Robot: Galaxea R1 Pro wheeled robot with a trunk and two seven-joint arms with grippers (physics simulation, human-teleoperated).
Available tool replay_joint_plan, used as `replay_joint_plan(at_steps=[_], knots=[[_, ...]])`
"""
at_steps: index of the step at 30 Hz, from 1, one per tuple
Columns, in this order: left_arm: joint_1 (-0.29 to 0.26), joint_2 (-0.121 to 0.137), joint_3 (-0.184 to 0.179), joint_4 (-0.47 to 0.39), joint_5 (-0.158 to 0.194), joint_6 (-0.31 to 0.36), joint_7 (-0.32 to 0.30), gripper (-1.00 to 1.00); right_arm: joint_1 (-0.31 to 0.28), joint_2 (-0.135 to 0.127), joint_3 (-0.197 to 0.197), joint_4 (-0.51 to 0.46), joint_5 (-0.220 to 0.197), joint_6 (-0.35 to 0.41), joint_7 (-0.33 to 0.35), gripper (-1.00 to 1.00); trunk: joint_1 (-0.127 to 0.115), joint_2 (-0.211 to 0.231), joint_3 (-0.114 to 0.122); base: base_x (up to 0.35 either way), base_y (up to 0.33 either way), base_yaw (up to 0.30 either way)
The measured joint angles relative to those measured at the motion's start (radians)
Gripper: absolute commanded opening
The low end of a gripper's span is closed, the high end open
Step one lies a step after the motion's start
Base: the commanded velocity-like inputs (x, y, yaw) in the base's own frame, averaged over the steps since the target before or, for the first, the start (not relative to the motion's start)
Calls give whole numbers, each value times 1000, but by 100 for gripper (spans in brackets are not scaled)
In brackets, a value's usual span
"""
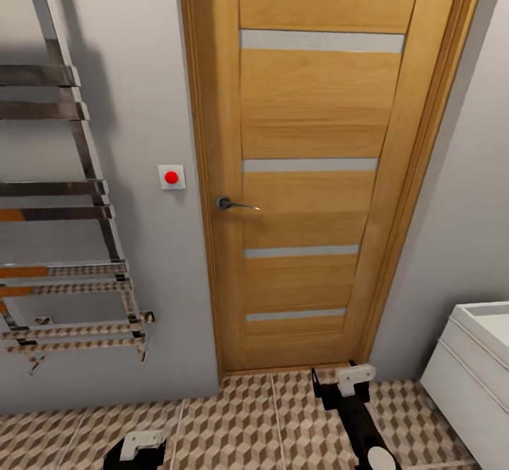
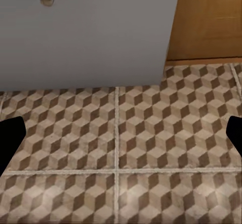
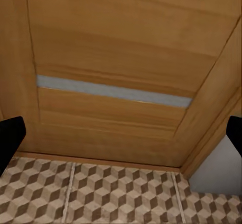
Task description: Take the four mousetraps from the cabinet in the bathroom and place them on the bathroom floor. Make sure all four end up on the same floor surface, and ensure that at least two of them are either under or directly next to the same bathroom sink.
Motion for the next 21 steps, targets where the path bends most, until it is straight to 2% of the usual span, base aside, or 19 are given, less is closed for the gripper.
replay_joint_plan(at_steps=[21], knots=[[0, 0, 0, -1, 0, -1, 0, 100, 0, -1, 0, 0, -1, 0, 0, 100, 0, 0, 0, 0, 0, 247]])
